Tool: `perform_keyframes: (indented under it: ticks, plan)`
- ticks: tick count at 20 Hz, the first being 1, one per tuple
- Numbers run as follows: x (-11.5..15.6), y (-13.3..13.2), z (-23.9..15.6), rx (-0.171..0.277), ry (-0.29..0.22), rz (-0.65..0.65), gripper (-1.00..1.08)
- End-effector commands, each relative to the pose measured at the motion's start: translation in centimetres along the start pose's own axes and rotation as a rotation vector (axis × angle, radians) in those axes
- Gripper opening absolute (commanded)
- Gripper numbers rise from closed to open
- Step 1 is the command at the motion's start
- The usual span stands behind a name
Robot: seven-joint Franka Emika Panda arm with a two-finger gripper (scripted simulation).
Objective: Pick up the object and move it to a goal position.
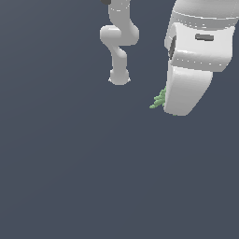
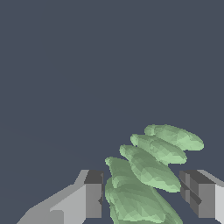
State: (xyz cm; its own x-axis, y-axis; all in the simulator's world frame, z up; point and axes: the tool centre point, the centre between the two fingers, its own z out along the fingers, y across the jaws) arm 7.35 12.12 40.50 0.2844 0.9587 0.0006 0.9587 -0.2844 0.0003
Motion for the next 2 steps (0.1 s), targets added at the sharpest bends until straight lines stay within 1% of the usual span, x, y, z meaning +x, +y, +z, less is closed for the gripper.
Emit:
perform_keyframes:
  ticks: [1,2]
  plan:
    - [0.04,0.04,-0.1,0.0,0.0,0.001,-1.0]
    - [0.04,0.05,-0.09,0.0,0.0,0.001,-1.0]
